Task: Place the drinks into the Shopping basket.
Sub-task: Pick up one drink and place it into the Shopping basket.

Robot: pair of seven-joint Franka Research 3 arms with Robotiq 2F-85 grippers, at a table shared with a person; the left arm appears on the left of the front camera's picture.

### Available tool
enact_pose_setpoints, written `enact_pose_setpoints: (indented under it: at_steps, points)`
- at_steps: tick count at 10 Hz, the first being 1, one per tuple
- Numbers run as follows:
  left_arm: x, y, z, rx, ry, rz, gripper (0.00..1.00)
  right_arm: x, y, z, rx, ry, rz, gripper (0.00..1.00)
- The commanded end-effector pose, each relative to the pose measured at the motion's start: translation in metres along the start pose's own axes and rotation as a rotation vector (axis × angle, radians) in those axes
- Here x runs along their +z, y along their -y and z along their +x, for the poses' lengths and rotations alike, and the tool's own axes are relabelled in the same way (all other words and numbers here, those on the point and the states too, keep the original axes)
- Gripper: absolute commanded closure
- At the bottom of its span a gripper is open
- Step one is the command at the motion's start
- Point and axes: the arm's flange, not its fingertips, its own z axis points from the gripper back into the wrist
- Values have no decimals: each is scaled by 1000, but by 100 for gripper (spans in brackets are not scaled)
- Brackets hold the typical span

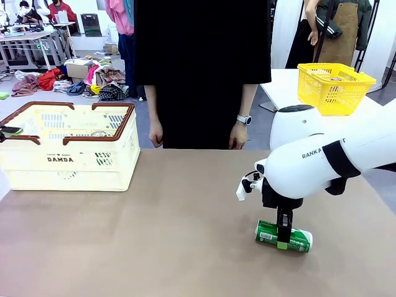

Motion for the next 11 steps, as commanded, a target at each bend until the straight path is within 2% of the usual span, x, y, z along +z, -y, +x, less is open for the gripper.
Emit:
enact_pose_setpoints:
  at_steps: [1,5,6,7,8,11]
  points:
    - [-1,4,-3,6,-2,-12,0,-14,-21,-27,17,13,26,100]
    - [-1,4,-3,6,-2,-12,0,-17,-22,-23,22,-3,44,100]
    - [-1,4,-3,6,-2,-12,0,-10,-23,-23,45,17,50,100]
    - [-1,4,-3,6,-2,-12,0,3,-22,-21,14,7,28,100]
    - [-1,4,-3,6,-2,-12,0,42,-19,-20,-25,-3,4,100]
    - [-1,4,-3,6,-2,-12,0,160,-17,-39,-62,50,-30,100]
